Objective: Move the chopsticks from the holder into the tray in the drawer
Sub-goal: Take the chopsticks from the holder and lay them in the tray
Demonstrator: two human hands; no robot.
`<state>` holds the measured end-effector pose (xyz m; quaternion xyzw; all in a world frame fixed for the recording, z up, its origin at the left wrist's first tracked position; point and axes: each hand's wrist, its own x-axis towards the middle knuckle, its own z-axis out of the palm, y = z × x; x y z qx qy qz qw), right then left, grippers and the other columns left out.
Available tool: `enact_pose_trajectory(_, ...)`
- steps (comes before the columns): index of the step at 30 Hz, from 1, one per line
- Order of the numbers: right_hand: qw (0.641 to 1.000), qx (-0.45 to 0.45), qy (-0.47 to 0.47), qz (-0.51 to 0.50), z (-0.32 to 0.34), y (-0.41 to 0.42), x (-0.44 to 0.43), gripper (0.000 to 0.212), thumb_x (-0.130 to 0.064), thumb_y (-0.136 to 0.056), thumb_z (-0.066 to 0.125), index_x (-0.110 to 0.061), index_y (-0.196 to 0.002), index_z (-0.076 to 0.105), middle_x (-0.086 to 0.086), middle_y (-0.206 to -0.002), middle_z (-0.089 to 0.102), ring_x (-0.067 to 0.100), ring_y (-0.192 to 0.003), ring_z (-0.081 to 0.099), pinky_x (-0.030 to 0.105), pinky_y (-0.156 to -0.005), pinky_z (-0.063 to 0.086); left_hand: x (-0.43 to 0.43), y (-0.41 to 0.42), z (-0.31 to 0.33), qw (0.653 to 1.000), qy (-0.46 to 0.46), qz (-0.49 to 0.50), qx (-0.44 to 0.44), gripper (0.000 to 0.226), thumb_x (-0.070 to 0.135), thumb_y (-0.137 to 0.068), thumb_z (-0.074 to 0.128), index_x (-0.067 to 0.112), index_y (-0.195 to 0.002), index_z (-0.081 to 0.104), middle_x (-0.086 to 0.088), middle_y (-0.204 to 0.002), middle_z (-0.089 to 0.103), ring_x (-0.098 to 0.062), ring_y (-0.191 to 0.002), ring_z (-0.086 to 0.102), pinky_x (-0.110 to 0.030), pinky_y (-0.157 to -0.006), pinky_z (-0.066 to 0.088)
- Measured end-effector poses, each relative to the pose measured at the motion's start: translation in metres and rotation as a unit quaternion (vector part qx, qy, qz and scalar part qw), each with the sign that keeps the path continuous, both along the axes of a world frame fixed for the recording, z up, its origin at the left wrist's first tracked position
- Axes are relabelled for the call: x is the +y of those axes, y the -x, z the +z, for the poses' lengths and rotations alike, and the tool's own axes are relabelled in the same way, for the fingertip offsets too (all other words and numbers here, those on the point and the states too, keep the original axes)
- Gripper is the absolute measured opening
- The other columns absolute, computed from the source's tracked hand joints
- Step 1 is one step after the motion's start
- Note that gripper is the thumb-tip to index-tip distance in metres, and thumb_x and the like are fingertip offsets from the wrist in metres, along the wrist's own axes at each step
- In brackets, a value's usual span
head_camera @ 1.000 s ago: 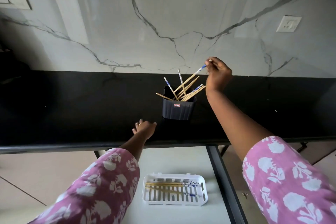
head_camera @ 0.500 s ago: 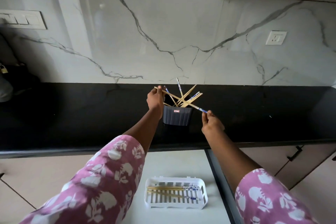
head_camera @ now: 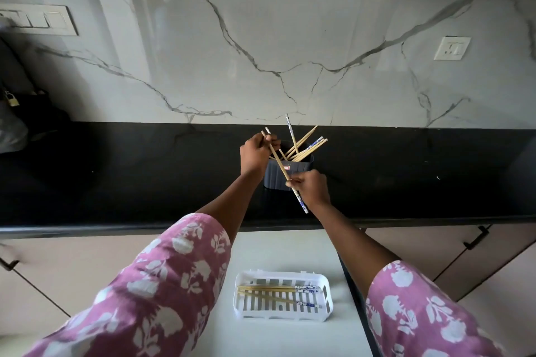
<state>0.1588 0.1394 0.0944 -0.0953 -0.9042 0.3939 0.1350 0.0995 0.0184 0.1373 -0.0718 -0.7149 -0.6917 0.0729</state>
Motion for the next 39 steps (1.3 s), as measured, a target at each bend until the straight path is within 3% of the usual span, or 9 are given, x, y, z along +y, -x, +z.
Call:
enact_pose_trajectory(3,0.996,0.004,-0.091,0.020,-0.004,0.003,-0.011,0.022,-0.016,-0.083,0.069,-0.002,-0.099,0.073,0.016,-0.094,0.075,0.027,-0.090,0.069,0.027,-0.074,0.050,-0.002,0.002,-0.017,0.999,-0.028,-0.008,-0.027,0.028,-0.007,-0.091,0.040,0.007,-0.084,0.063,-0.012,-0.088,0.069,-0.019,-0.082,0.069,-0.036,-0.086,0.056)
enact_pose_trajectory(6,0.992,-0.012,-0.117,0.035,-0.014,0.004,-0.014,0.020,-0.018,-0.085,0.067,-0.005,-0.098,0.073,0.015,-0.094,0.075,0.028,-0.091,0.068,0.023,-0.068,0.042,-0.010,0.006,-0.035,0.998,-0.032,-0.011,-0.060,0.028,0.000,-0.091,0.047,0.015,-0.076,0.065,-0.009,-0.084,0.070,-0.026,-0.091,0.070,-0.043,-0.091,0.054)
enact_pose_trajectory(10,0.987,-0.079,-0.129,0.058,-0.040,0.006,-0.015,0.019,-0.018,-0.081,0.069,-0.009,-0.097,0.074,0.015,-0.095,0.074,0.030,-0.094,0.066,0.024,-0.070,0.045,-0.035,0.011,-0.074,0.994,0.042,-0.012,-0.096,0.026,0.042,-0.087,0.056,0.025,-0.072,0.069,-0.004,-0.083,0.073,-0.026,-0.091,0.070,-0.046,-0.091,0.053)
enact_pose_trajectory(12,0.981,-0.119,-0.137,0.067,-0.057,0.004,-0.014,0.019,-0.020,-0.079,0.070,-0.012,-0.095,0.075,0.014,-0.093,0.074,0.031,-0.092,0.066,0.028,-0.072,0.049,-0.051,0.008,-0.090,0.985,0.128,-0.001,-0.117,0.037,0.051,-0.091,0.050,0.021,-0.087,0.070,-0.009,-0.094,0.071,-0.028,-0.100,0.066,-0.045,-0.095,0.049)
enact_pose_trajectory(14,0.975,-0.152,-0.139,0.081,-0.077,0.001,-0.012,0.018,-0.021,-0.079,0.069,-0.013,-0.095,0.075,0.015,-0.090,0.074,0.031,-0.087,0.067,0.028,-0.069,0.049,-0.066,0.008,-0.105,0.960,0.231,-0.001,-0.159,0.049,0.049,-0.096,0.041,0.011,-0.114,0.066,-0.017,-0.115,0.065,-0.034,-0.116,0.055,-0.039,-0.100,0.042)
enact_pose_trajectory(17,0.965,-0.196,-0.142,0.103,-0.105,-0.008,-0.010,0.019,-0.020,-0.081,0.066,-0.012,-0.096,0.074,0.015,-0.092,0.073,0.032,-0.089,0.065,0.027,-0.071,0.048,-0.084,0.014,-0.130,0.898,0.394,-0.016,-0.195,0.048,0.042,-0.099,0.036,0.013,-0.134,0.051,-0.014,-0.141,0.048,-0.033,-0.132,0.039,-0.037,-0.106,0.031)
enact_pose_trajectory(21,0.942,-0.256,-0.160,0.149,-0.140,-0.027,-0.011,0.023,-0.018,-0.086,0.060,-0.013,-0.105,0.071,0.016,-0.106,0.069,0.031,-0.104,0.058,0.031,-0.084,0.047,-0.096,0.022,-0.156,0.805,0.522,-0.083,-0.270,0.073,0.059,-0.090,0.042,0.030,-0.151,0.014,0.000,-0.160,-0.003,-0.035,-0.146,-0.005,-0.052,-0.115,0.003)
enact_pose_trajectory(30,0.866,-0.331,-0.290,0.238,-0.203,-0.063,-0.019,0.021,-0.002,-0.085,0.045,-0.002,-0.093,0.065,0.021,-0.104,0.064,0.037,-0.099,0.061,0.036,-0.077,0.048,-0.088,0.033,-0.163,0.779,0.538,-0.114,-0.301,0.099,0.070,-0.074,0.057,0.048,-0.146,-0.007,0.018,-0.154,-0.026,-0.040,-0.139,-0.029,-0.062,-0.110,-0.007)
enact_pose_trajectory(39,0.822,-0.351,-0.370,0.251,-0.225,-0.061,-0.029,0.030,0.005,-0.089,0.041,-0.002,-0.111,0.061,0.018,-0.122,0.059,0.037,-0.118,0.055,0.039,-0.091,0.047,-0.087,0.035,-0.162,0.777,0.536,-0.117,-0.309,0.100,0.069,-0.075,0.058,0.049,-0.145,-0.009,0.018,-0.153,-0.028,-0.040,-0.138,-0.031,-0.062,-0.110,-0.007)
